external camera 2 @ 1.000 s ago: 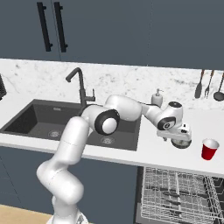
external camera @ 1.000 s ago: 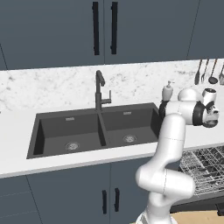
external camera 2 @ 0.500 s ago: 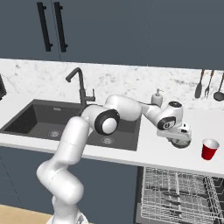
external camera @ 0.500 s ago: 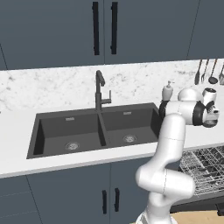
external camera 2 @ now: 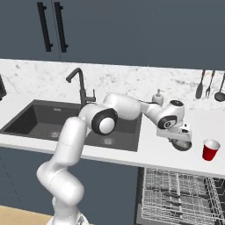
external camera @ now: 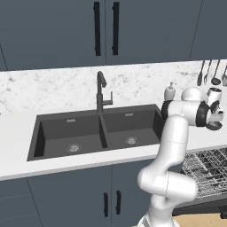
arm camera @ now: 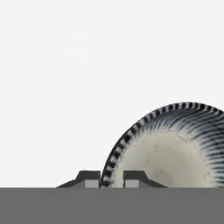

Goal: Pick up the cup and bowl from the counter, place them in the dishwasher, and close the dishwasher door.

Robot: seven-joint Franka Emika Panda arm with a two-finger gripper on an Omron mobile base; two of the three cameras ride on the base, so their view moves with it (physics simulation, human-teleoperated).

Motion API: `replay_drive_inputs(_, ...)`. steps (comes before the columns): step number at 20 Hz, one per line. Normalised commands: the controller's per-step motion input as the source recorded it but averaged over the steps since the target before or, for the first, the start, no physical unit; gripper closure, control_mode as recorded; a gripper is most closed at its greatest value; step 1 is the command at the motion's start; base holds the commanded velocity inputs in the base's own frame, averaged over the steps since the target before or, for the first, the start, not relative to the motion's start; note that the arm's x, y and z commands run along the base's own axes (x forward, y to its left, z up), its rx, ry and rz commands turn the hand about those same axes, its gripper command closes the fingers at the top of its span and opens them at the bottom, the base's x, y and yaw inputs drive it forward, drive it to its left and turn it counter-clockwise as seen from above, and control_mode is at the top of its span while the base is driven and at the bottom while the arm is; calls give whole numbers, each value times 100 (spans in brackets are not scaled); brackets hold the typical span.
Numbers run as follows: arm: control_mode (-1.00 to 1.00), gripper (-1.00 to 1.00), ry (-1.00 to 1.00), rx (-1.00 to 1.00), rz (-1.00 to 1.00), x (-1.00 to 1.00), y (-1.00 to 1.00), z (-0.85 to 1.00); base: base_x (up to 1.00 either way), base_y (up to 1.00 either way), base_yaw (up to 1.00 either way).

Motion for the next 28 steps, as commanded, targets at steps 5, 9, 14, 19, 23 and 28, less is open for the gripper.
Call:
replay_drive_inputs(5,-100,100,0,0,21,-100,49,47,0,0,0)
replay_drive_inputs(9,-100,100,-5,-4,25,-100,66,61,0,0,0)
replay_drive_inputs(14,-100,100,-9,6,21,-100,31,35,0,0,0)
replay_drive_inputs(19,-100,100,-9,38,17,-100,-2,3,0,0,0)
replay_drive_inputs(23,-100,100,-6,28,11,-96,-15,1,0,0,0)
replay_drive_inputs(28,-100,100,-2,16,8,-64,-17,-18,0,0,0)
